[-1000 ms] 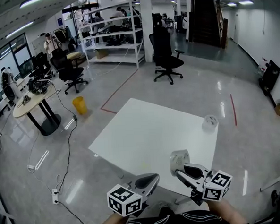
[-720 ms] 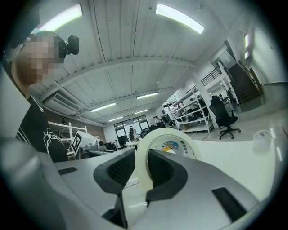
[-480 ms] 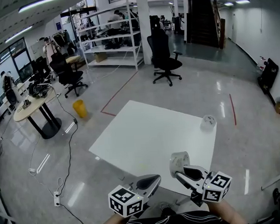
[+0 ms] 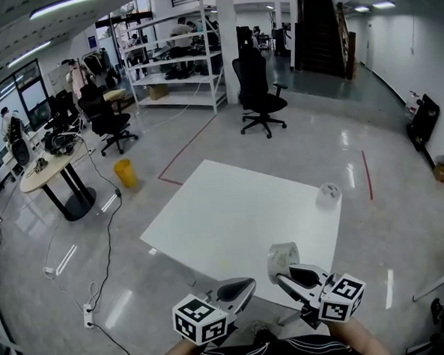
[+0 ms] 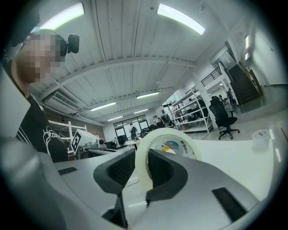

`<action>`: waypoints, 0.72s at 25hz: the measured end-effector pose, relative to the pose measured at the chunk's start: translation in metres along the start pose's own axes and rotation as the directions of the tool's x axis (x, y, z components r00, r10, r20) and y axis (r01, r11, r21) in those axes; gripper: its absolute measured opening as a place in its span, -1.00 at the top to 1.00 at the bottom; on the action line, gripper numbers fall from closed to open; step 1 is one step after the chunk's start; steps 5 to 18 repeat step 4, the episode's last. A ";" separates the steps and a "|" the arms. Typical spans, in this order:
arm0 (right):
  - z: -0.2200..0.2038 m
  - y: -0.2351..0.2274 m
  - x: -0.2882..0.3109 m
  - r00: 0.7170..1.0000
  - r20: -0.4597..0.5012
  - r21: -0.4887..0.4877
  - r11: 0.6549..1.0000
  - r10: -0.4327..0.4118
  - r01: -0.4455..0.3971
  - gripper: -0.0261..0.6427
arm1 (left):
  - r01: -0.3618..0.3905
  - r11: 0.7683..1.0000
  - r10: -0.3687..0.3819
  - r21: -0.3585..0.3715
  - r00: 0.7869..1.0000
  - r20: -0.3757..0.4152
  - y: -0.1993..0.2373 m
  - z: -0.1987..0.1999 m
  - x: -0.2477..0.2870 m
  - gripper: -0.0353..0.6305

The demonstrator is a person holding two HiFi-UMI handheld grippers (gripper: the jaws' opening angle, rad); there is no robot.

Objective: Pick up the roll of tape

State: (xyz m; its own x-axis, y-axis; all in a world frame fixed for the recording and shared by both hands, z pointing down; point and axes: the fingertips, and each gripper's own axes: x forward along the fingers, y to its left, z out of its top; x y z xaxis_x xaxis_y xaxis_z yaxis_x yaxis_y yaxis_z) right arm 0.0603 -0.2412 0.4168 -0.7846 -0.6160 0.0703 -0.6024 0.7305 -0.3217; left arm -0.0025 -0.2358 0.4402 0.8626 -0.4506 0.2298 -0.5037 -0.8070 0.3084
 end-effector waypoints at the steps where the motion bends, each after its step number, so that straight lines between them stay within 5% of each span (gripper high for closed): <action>1: -0.001 0.001 0.000 1.000 -0.003 -0.001 1.000 0.001 -0.001 0.65 | 0.001 1.000 -0.001 0.000 1.000 0.000 0.000 0.000 -0.001 0.88; 18: -0.002 0.004 -0.001 1.000 -0.009 -0.006 1.000 0.001 -0.001 0.65 | 0.004 1.000 -0.004 -0.002 1.000 -0.001 -0.001 -0.001 -0.001 0.88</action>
